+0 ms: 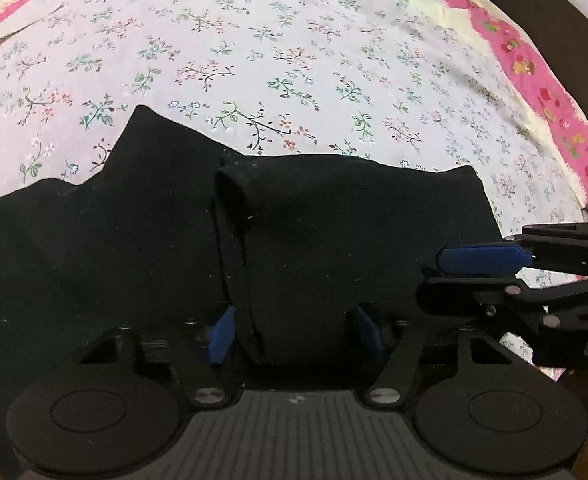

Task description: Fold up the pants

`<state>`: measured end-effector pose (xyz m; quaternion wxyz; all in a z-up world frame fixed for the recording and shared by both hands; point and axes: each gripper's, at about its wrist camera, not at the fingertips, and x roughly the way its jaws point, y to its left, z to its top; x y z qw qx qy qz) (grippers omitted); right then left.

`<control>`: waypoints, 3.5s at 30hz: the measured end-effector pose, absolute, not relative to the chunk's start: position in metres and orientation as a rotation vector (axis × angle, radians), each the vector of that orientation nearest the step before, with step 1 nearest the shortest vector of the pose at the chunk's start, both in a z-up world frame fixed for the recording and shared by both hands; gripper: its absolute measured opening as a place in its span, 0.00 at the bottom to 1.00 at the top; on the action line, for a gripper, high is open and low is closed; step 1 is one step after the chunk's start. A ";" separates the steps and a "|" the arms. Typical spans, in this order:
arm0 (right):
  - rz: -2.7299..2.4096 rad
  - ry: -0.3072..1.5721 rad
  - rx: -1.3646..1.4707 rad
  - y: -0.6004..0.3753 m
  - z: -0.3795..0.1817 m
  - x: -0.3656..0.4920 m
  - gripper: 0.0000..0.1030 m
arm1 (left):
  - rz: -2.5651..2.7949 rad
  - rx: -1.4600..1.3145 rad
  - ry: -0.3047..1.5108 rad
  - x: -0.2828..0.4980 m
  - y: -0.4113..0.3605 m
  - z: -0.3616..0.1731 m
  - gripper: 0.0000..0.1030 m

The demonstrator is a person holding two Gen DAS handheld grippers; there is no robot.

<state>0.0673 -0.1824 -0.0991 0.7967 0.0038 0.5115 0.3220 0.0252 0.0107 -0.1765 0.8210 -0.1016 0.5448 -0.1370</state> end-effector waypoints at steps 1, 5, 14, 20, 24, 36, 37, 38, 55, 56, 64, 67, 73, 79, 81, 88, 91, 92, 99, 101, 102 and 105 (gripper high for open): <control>0.689 1.103 0.007 -0.184 -0.100 0.068 0.26 | -0.286 -0.245 1.170 0.025 0.015 -0.179 0.50; 0.683 1.112 0.010 -0.189 -0.102 0.070 0.26 | -0.249 -0.374 1.199 0.026 0.030 -0.186 0.40; 0.702 1.128 0.022 -0.184 -0.109 0.072 0.26 | -0.307 -0.363 1.230 0.040 0.013 -0.203 0.41; 0.715 1.119 0.029 -0.181 -0.108 0.072 0.26 | -0.312 -0.260 1.192 0.024 0.008 -0.184 0.22; 0.729 1.110 0.013 -0.177 -0.108 0.069 0.25 | -0.321 -0.314 1.161 0.017 0.014 -0.175 0.17; 0.744 1.140 0.030 -0.168 -0.102 0.072 0.22 | -0.371 -0.422 1.081 0.008 0.023 -0.155 0.14; 0.741 1.141 0.029 -0.169 -0.100 0.073 0.22 | -0.376 -0.423 1.071 0.007 0.024 -0.152 0.14; 0.744 1.136 0.028 -0.169 -0.099 0.072 0.22 | -0.377 -0.421 1.065 0.007 0.025 -0.150 0.14; 0.739 1.171 -0.003 -0.160 -0.094 0.080 0.09 | -0.395 -0.448 1.089 0.020 0.027 -0.165 0.16; 0.743 1.173 0.006 -0.158 -0.096 0.080 0.10 | -0.361 -0.416 1.098 0.021 0.026 -0.168 0.22; 0.734 1.186 0.001 -0.158 -0.108 0.087 0.16 | -0.257 -0.451 1.101 0.025 0.047 -0.187 0.62; 0.730 1.200 -0.003 -0.161 -0.111 0.088 0.17 | -0.293 -0.429 1.110 0.038 0.039 -0.197 0.76; 0.739 1.192 0.004 -0.168 -0.114 0.090 0.18 | -0.327 -0.367 1.081 0.030 0.029 -0.190 0.69; 0.728 1.183 0.029 -0.179 -0.116 0.090 0.18 | -0.398 -0.389 1.092 0.032 0.025 -0.189 0.50; 0.724 1.185 0.028 -0.184 -0.117 0.089 0.18 | -0.423 -0.457 1.092 0.040 0.026 -0.189 0.40; 0.735 1.153 0.033 -0.185 -0.119 0.093 0.19 | -0.424 -0.312 1.146 0.046 0.006 -0.202 0.38; 0.719 1.159 0.011 -0.180 -0.126 0.095 0.19 | -0.412 -0.338 1.148 0.052 0.004 -0.198 0.34; 0.711 1.173 0.008 -0.179 -0.129 0.096 0.18 | -0.418 -0.364 1.134 0.049 0.007 -0.195 0.22; 0.783 1.219 -0.017 -0.156 -0.125 0.083 0.00 | -0.465 -0.518 1.067 0.027 0.029 -0.166 0.17; 0.820 1.236 -0.016 -0.146 -0.127 0.077 0.00 | -0.464 -0.453 1.043 0.022 0.025 -0.154 0.17; 0.830 1.234 -0.009 -0.143 -0.126 0.075 0.00 | -0.463 -0.404 1.039 0.022 0.023 -0.153 0.17; 0.852 1.235 0.011 -0.130 -0.124 0.073 0.00 | -0.455 -0.480 1.057 0.024 0.035 -0.161 0.16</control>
